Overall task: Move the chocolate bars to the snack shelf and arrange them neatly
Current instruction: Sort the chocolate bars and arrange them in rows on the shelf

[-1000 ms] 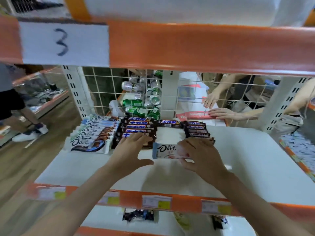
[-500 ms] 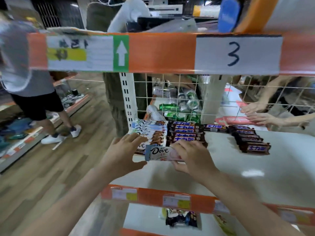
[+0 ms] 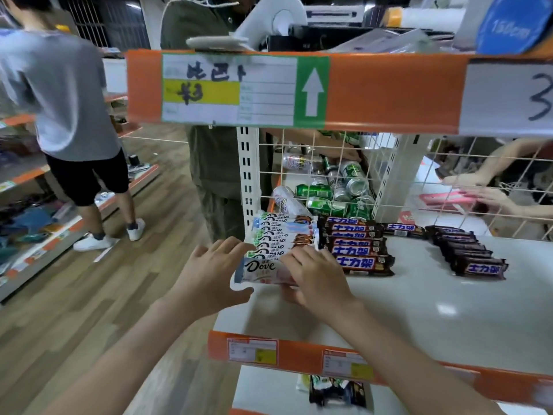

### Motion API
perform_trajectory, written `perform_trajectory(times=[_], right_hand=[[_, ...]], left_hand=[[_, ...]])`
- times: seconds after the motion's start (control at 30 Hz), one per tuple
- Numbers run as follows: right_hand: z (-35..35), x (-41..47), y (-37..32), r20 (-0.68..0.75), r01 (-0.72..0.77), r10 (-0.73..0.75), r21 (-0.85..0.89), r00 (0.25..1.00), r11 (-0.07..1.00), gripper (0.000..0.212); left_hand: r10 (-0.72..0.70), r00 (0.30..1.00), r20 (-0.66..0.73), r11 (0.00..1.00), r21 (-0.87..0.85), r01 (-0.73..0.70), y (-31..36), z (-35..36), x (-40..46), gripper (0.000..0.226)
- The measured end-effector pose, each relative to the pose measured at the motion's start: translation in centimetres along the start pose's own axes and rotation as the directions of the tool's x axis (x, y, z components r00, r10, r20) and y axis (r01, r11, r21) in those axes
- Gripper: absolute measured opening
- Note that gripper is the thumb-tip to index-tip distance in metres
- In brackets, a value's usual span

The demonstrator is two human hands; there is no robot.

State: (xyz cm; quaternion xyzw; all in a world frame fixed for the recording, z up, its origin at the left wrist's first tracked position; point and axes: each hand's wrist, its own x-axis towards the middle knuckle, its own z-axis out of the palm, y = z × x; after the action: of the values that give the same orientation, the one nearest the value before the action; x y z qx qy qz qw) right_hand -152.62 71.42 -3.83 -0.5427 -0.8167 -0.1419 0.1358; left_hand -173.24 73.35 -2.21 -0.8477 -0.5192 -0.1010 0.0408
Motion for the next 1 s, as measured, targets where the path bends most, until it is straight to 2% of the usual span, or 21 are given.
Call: perform_trajectory(times=[0.1, 0.27, 0.53, 0.8, 1.0], right_hand=[[0.7, 0.3, -0.4, 0.03, -0.007, 0.008, -0.01, 1.0, 1.0, 0.036], [0.8, 0.0, -0.4, 0.098, -0.057, 0.055, 0.015, 0.994, 0.998, 0.052], [0.8, -0.1, -0.7, 0.077, -0.112, 0.112, -0.005, 0.991, 0.994, 0.041], [0.8, 0.1, -0.6, 0.086, -0.105, 0.103, 0.017, 0.991, 0.994, 0.041], [0.7, -0.4, -0.3, 0.1, -0.114, 0.11, 0.036, 0.989, 0.993, 0.048]], left_hand=[[-0.013, 1.0, -0.006, 1.0, -0.026, 0.012, -0.5, 0.4, -0.1, 0.075], [-0.02, 1.0, 0.003, 0.998, -0.06, 0.02, -1.0, 0.8, 0.0, 0.077], [-0.004, 1.0, 0.006, 0.995, -0.096, 0.004, -1.1, 1.3, -0.1, 0.077], [-0.004, 1.0, 0.008, 0.997, -0.08, 0.005, -0.9, 1.6, 0.1, 0.079], [0.011, 1.0, 0.001, 0.997, -0.08, -0.011, -0.4, 1.6, 0.4, 0.077]])
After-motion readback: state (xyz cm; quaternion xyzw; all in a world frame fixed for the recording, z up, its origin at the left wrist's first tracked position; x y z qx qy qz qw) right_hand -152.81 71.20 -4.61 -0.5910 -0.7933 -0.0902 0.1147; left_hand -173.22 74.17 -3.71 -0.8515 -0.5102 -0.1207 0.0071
